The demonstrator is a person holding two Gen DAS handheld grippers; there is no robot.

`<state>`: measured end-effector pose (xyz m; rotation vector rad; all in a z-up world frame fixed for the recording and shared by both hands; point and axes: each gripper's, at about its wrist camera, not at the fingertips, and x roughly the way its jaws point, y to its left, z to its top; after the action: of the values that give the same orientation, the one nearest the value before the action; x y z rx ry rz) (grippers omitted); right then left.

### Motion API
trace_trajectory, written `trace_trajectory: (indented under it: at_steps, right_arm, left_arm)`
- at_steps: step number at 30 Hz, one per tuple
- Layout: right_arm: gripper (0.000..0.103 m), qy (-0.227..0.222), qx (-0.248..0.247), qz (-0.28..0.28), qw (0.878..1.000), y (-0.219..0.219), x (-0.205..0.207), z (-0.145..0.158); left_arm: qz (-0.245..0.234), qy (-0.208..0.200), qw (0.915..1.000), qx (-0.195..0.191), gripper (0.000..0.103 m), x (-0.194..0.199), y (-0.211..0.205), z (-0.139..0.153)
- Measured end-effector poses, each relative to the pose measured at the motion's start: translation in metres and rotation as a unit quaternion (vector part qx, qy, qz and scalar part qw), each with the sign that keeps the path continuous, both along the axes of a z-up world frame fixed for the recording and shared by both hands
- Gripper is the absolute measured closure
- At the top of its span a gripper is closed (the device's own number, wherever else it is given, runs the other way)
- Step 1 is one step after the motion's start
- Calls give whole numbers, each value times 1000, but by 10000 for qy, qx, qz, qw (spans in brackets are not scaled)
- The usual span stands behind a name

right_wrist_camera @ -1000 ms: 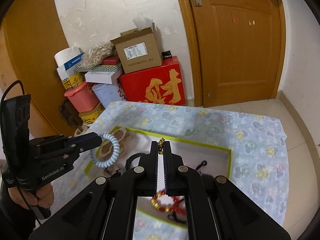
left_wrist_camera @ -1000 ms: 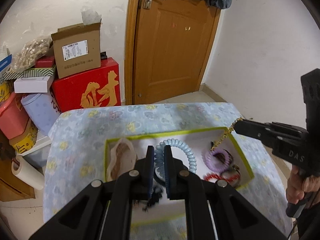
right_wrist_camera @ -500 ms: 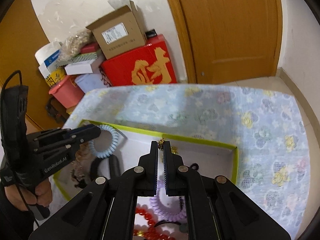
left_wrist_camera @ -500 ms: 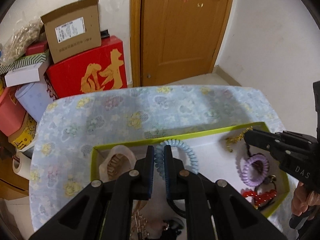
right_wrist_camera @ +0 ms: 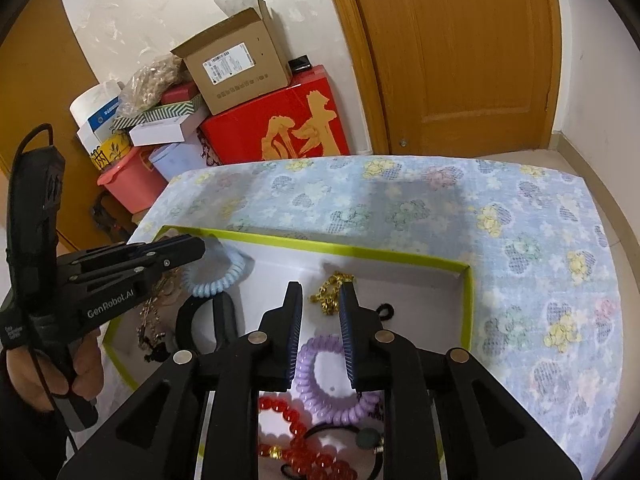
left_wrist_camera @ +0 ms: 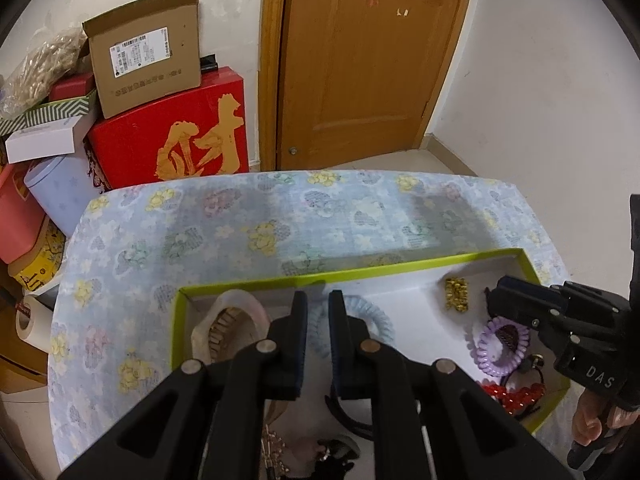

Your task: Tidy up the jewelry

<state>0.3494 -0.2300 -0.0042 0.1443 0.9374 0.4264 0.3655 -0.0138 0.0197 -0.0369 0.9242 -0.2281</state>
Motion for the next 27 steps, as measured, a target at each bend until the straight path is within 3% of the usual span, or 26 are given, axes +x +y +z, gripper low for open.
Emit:
trace_trajectory:
  at_steps: [2, 12, 20, 27]
  right_arm:
    - [81, -25, 18, -35, 10000, -2, -5, 3]
    - [79, -380, -67, -123, 9992, -6, -51, 37]
    - [79, -617, -254, -290, 9973, -6, -117, 56]
    - [79, -580, -328, -326, 9972, 0, -178, 55]
  left_arm:
    - [30, -43, 10000, -31, 83, -4, 2, 4]
    - [60, -240, 9995, -209, 83, -58, 11, 29]
    - [63, -431, 9986, -299, 83, -126, 15, 43]
    - [177, -338, 9984, -414, 83, -182, 21, 37]
